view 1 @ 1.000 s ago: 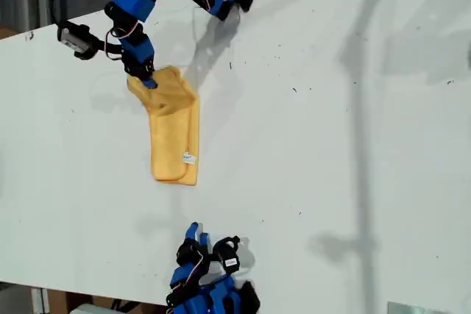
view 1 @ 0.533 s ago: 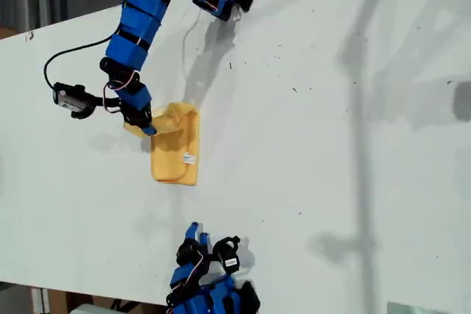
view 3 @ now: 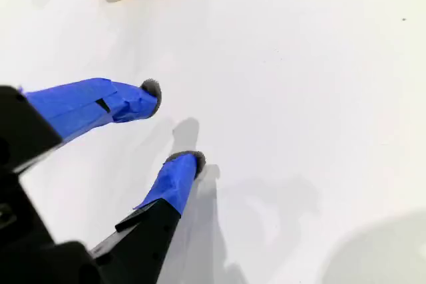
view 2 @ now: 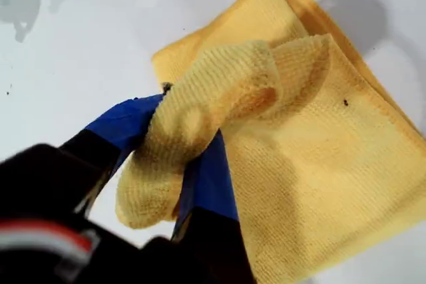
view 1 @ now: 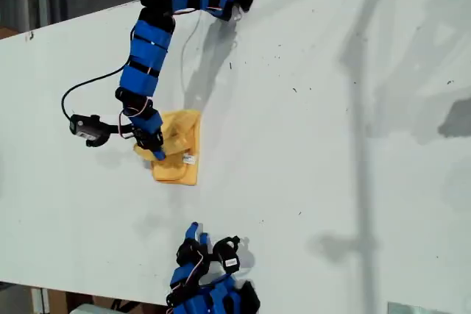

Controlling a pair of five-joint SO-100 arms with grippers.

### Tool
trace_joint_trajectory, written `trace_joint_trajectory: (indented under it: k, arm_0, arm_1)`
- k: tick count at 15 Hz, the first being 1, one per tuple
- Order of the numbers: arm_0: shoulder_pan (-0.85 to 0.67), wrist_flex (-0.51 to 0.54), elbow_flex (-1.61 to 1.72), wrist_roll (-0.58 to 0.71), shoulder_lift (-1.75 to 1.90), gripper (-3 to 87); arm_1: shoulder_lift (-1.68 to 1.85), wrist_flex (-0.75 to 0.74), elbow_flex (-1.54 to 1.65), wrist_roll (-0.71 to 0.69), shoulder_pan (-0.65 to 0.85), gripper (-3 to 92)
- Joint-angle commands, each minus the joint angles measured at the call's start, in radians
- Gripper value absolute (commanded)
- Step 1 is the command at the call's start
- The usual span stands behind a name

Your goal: Grasp corners of a square towel and fold twice.

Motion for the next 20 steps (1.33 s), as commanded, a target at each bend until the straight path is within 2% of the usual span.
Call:
trace_joint_trajectory:
  k: [1, 4, 6, 9, 11, 13, 14, 15, 16, 17, 18, 20]
  arm_0:
    - [-0.017, -0.009, -0.005, 0.006, 0.008, 16.4]
    - [-0.015, -0.009, -0.005, 0.006, 0.008, 16.4]
    - [-0.015, -0.009, -0.005, 0.009, 0.008, 16.3]
    - [-0.015, -0.005, -0.006, 0.008, 0.008, 16.2]
    - [-0.020, 0.051, -0.003, -0.035, 0.049, 15.5]
    - [-0.028, 0.095, 0.048, -0.023, 0.190, 16.4]
    - [-0.031, 0.138, 0.086, -0.021, 0.301, 16.4]
    - [-0.041, 0.206, 0.127, -0.018, 0.449, 16.4]
    - [-0.054, 0.304, 0.160, -0.018, 0.611, 16.4]
    - [-0.074, 0.368, 0.163, -0.012, 0.673, 16.5]
    - [-0.071, 0.370, 0.163, -0.011, 0.672, 16.5]
    - [-0.064, 0.370, 0.163, -0.003, 0.676, 16.5]
  arm_1:
    - [0.058, -0.014, -0.084, -0.037, -0.023, 28.5]
    - [0.086, -0.011, -0.097, -0.067, -0.035, 37.3]
    - [0.121, 0.023, -0.089, -0.069, -0.021, 37.6]
    - [0.425, 0.193, 0.127, -0.043, 0.025, 35.6]
    - [0.811, 0.247, 0.569, 0.080, 0.026, 37.7]
    - [1.192, 0.193, 1.071, 0.229, -0.044, 37.7]
    - [1.390, 0.143, 1.325, 0.305, -0.064, 37.3]
    - [1.614, 0.153, 1.523, 0.382, -0.081, 37.0]
    - [1.844, 0.233, 1.643, 0.454, -0.110, 36.6]
    - [2.085, 0.374, 1.701, 0.515, -0.137, 36.0]
    - [2.212, 0.509, 1.724, 0.554, -0.121, 35.5]
    - [2.212, 0.534, 1.732, 0.572, -0.092, 35.3]
